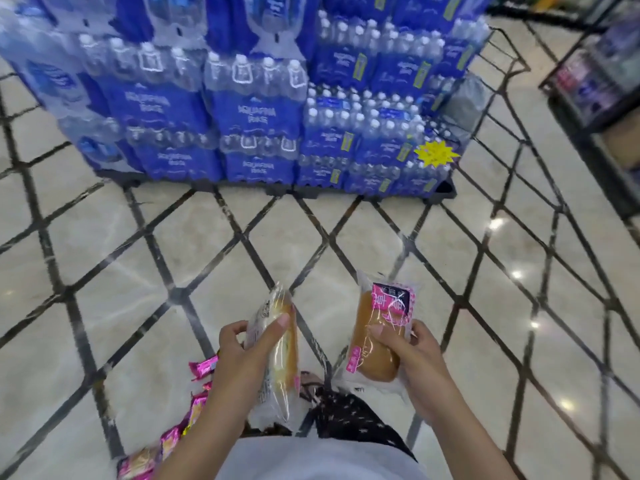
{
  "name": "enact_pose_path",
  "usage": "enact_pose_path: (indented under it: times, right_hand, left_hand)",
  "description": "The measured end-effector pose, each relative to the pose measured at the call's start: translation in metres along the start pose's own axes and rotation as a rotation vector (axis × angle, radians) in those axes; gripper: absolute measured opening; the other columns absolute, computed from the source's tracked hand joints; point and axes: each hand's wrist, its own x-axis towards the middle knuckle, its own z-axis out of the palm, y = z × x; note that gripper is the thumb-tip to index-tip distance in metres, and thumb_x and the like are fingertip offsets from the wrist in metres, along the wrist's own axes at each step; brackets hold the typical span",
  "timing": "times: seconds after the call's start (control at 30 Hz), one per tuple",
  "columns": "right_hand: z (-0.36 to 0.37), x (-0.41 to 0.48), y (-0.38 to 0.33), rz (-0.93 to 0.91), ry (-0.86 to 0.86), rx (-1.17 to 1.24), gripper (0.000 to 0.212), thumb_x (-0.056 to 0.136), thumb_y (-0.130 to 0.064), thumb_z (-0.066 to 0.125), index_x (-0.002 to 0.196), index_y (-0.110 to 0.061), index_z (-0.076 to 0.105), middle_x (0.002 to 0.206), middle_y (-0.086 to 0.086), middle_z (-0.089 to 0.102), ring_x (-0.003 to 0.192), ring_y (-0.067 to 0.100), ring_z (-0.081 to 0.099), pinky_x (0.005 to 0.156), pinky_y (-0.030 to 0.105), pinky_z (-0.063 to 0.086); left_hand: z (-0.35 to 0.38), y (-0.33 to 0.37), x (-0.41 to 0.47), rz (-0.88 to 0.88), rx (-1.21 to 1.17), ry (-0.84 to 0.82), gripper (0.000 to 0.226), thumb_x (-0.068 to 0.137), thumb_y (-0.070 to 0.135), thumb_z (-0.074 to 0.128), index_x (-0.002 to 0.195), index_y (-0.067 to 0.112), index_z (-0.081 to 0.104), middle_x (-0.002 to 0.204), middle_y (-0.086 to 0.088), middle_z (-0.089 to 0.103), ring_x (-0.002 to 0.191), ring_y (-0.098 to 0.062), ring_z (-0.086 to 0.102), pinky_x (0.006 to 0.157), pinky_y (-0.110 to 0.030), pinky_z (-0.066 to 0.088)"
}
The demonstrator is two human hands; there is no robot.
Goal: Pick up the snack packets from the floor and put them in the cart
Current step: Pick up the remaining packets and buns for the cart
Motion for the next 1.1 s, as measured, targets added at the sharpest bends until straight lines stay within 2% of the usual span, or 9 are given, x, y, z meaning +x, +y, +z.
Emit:
enact_pose_path:
  times: [0.1,0.2,0.3,0.4,0.47,0.57,0.83,0.97,1.1]
  right_hand:
    - [-0.008,-0.033,0.028,0.037,0.062,0.093,0.059,0.069,-0.016,0.083,0.118,-0.004,0.051,0.113,0.021,0.067,0.098,0.035,0.070,0.078,0.048,0.059]
    - [-0.025,-0.064,0.050,0.045,0.135,0.138,0.070,0.066,-0.024,0.089,0.121,-0.007,0.049,0.117,0.020,0.065,0.096,0.034,0.071,0.077,0.051,0.059]
    - [-0.047,-0.088,0.069,0.055,0.207,0.249,0.082,0.059,-0.032,0.091,0.125,-0.006,0.050,0.119,0.022,0.064,0.097,0.036,0.070,0.073,0.050,0.059]
    - [-0.061,-0.102,0.085,0.016,0.250,0.415,0.099,0.045,-0.038,0.094,0.128,-0.005,0.052,0.107,0.020,0.070,0.088,0.032,0.072,0.066,0.042,0.058]
    - [-0.069,-0.109,0.093,-0.021,0.272,0.470,0.106,0.034,-0.042,0.096,0.125,-0.004,0.056,0.100,0.018,0.071,0.085,0.029,0.071,0.069,0.043,0.059]
    - [-0.089,-0.123,0.104,-0.049,0.306,0.514,0.091,0.045,-0.035,0.087,0.125,-0.007,0.056,0.102,0.017,0.071,0.091,0.030,0.069,0.080,0.044,0.057]
    - [-0.191,-0.184,0.132,-0.066,0.411,0.599,0.051,0.060,-0.023,0.079,0.104,-0.004,0.063,0.081,0.011,0.072,0.071,0.021,0.071,0.061,0.029,0.057]
    - [-0.261,-0.221,0.161,-0.045,0.523,0.617,0.037,0.070,-0.011,0.077,0.103,-0.003,0.063,0.080,0.012,0.071,0.069,0.023,0.069,0.060,0.035,0.058]
    - [-0.334,-0.264,0.192,-0.048,0.670,0.667,0.030,0.080,-0.009,0.074,0.108,-0.004,0.063,0.085,0.012,0.071,0.075,0.024,0.069,0.068,0.036,0.058]
  left_hand:
    - [-0.007,-0.009,-0.004,-0.011,0.088,-0.069,0.072,0.074,0.055,0.069,0.130,0.021,0.041,0.120,0.001,0.045,0.106,-0.020,0.046,0.085,-0.034,0.035]
    - [0.005,-0.018,-0.010,-0.020,0.216,-0.178,0.075,0.076,0.056,0.068,0.136,0.022,0.038,0.123,0.002,0.043,0.107,-0.021,0.045,0.085,-0.033,0.035]
    - [0.031,-0.023,-0.023,-0.003,0.313,-0.327,0.087,0.067,0.062,0.067,0.139,0.021,0.041,0.128,0.002,0.049,0.108,-0.019,0.048,0.082,-0.031,0.036]
    - [0.058,-0.029,-0.042,0.017,0.399,-0.465,0.100,0.060,0.062,0.070,0.145,0.021,0.038,0.139,0.000,0.050,0.122,-0.022,0.051,0.087,-0.030,0.038]
    - [0.073,-0.035,-0.053,0.020,0.417,-0.512,0.097,0.056,0.058,0.075,0.141,0.024,0.043,0.131,0.004,0.057,0.113,-0.017,0.057,0.081,-0.028,0.043]
    - [0.096,-0.046,-0.070,0.000,0.458,-0.594,0.093,0.049,0.056,0.077,0.132,0.026,0.049,0.115,0.006,0.061,0.098,-0.011,0.061,0.065,-0.024,0.045]
    - [0.195,-0.093,-0.142,0.033,0.633,-0.754,0.032,0.074,0.038,0.079,0.098,0.029,0.060,0.089,0.012,0.066,0.080,-0.004,0.061,0.061,-0.022,0.042]
    - [0.255,-0.139,-0.198,0.073,0.692,-0.826,0.032,0.073,0.035,0.081,0.098,0.032,0.061,0.087,0.013,0.067,0.078,-0.004,0.063,0.065,-0.023,0.045]
    - [0.307,-0.190,-0.264,0.108,0.740,-0.941,0.030,0.080,0.028,0.077,0.084,0.036,0.049,0.080,0.021,0.054,0.067,0.008,0.050,0.055,-0.016,0.035]
